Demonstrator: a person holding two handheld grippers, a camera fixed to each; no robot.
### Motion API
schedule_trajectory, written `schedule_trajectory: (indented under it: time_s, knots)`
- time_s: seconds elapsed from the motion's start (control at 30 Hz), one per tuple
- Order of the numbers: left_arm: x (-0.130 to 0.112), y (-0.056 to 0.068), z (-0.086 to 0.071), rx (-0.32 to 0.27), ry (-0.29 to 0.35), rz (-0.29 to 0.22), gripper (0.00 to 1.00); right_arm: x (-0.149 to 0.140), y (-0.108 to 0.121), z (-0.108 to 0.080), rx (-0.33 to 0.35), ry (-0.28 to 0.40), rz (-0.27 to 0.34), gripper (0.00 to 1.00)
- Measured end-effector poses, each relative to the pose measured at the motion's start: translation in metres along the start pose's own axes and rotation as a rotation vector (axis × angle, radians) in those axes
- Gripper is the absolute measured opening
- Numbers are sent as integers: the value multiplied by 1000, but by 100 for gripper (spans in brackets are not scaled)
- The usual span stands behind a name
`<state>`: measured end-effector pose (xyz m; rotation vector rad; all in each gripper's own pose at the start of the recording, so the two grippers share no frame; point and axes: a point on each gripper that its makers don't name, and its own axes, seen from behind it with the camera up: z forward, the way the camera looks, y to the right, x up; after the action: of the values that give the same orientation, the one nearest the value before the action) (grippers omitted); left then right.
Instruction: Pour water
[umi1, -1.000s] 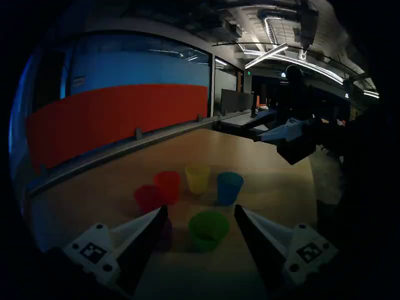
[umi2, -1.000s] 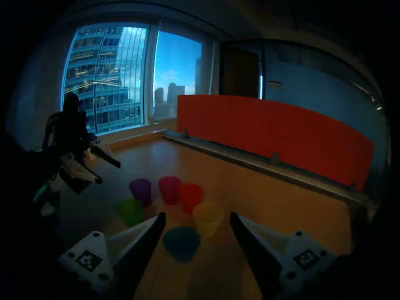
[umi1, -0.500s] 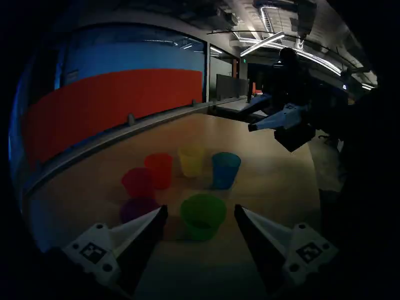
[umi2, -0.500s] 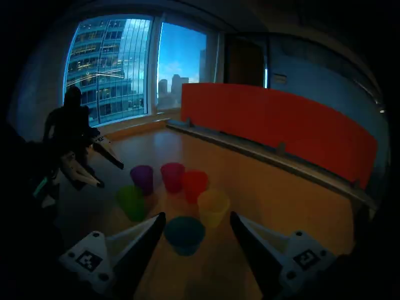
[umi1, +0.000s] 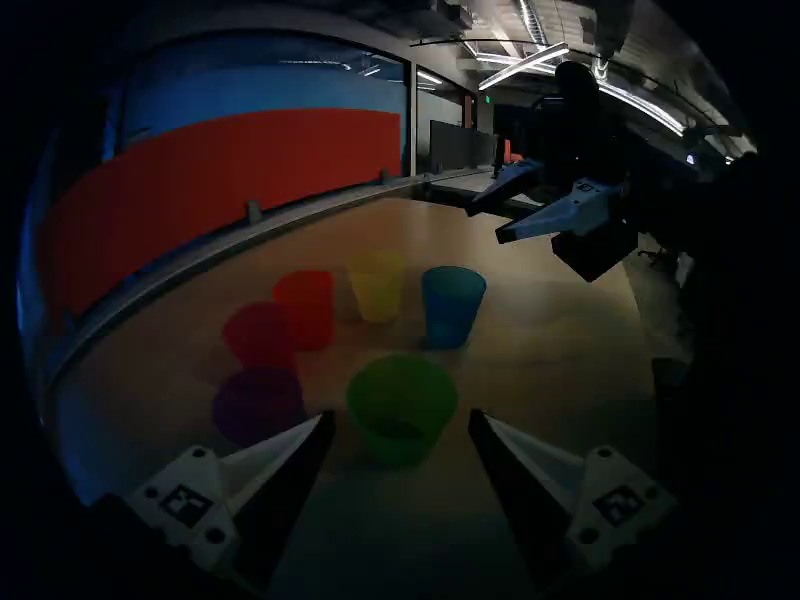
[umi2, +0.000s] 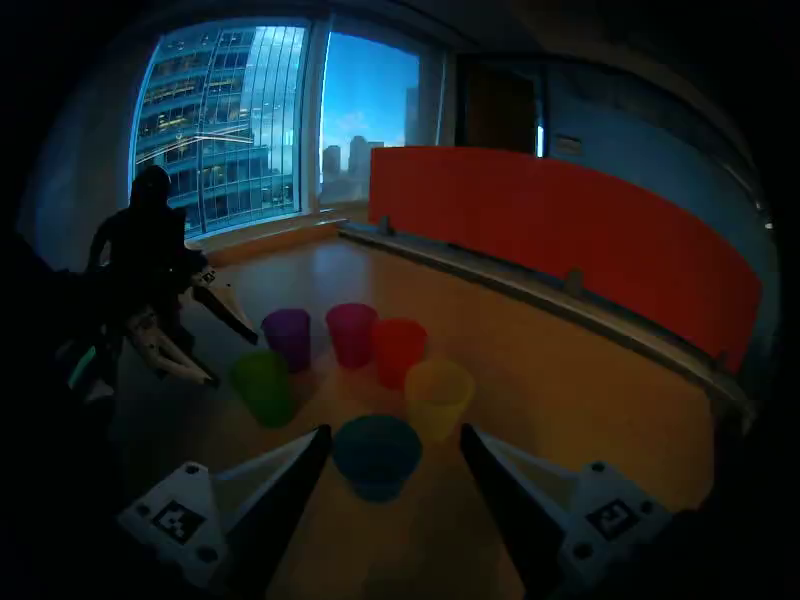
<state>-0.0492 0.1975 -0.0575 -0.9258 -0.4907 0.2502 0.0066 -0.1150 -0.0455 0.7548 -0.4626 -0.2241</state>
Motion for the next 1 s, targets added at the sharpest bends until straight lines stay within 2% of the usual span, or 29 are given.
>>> schedule_trajectory:
  time_s: [0.57, 1.0]
  knots:
    - [-11, 2, 27, -15, -14, -15, 99, -18, -1, 11, 16, -44, 7, 99]
    - [-6, -2, 42, -20, -14, -9, 99, -22, -1, 18, 22, -53, 12, 99]
